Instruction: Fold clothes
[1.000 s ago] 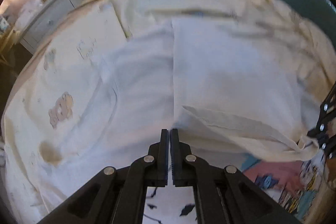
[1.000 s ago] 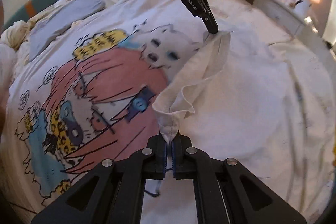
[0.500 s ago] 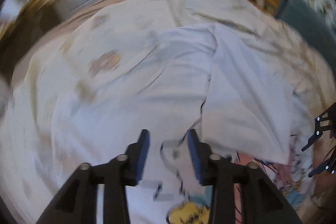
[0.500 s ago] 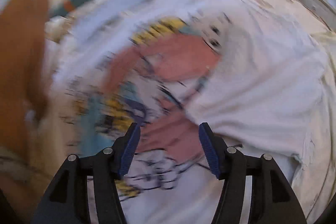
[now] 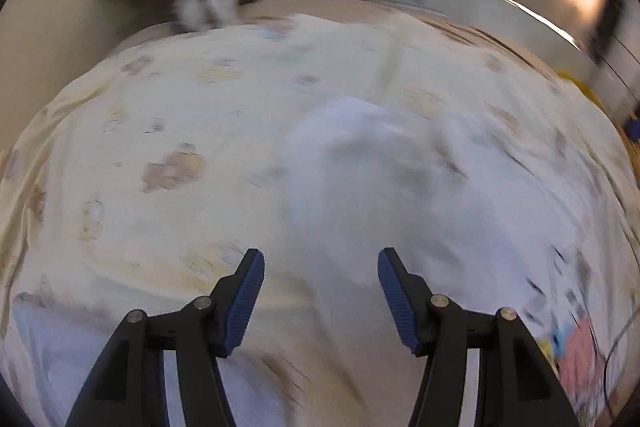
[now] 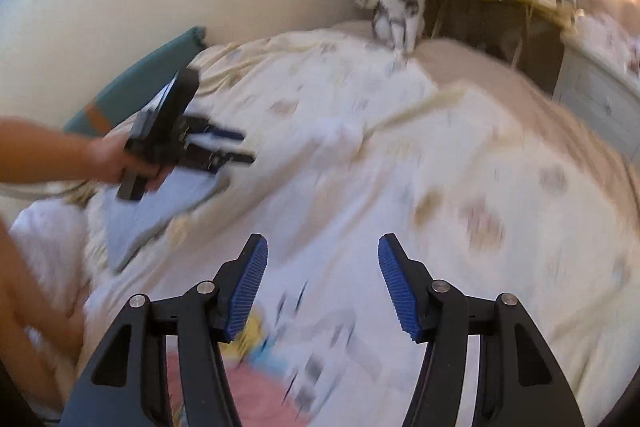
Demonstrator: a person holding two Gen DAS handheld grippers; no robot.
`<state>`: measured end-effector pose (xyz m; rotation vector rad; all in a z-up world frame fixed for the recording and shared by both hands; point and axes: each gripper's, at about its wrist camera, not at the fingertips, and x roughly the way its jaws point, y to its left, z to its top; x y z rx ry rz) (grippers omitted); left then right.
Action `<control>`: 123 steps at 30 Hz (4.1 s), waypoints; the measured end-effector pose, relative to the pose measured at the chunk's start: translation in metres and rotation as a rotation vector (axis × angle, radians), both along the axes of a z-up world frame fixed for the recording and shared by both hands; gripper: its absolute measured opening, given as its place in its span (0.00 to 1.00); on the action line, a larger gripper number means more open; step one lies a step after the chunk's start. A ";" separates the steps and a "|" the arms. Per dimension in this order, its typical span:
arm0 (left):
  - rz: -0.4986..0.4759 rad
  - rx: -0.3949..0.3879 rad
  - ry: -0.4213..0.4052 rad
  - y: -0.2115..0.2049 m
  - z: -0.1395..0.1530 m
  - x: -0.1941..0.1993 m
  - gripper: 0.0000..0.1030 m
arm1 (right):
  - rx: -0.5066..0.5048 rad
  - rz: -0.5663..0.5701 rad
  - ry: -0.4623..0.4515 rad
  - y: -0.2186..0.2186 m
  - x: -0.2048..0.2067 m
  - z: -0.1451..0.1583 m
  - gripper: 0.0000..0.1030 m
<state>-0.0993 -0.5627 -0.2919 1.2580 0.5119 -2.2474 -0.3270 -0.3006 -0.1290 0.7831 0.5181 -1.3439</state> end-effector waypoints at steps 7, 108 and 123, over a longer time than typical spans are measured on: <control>-0.043 0.048 0.004 -0.031 -0.032 -0.047 0.58 | -0.044 -0.085 -0.088 -0.043 -0.003 0.009 0.61; -0.102 0.402 0.148 0.138 -0.033 0.076 0.46 | 0.279 -0.360 -0.306 -0.020 -0.031 -0.150 0.32; 0.087 0.347 0.372 0.082 -0.022 0.097 0.11 | 0.201 -0.257 -0.079 -0.136 -0.023 -0.122 0.02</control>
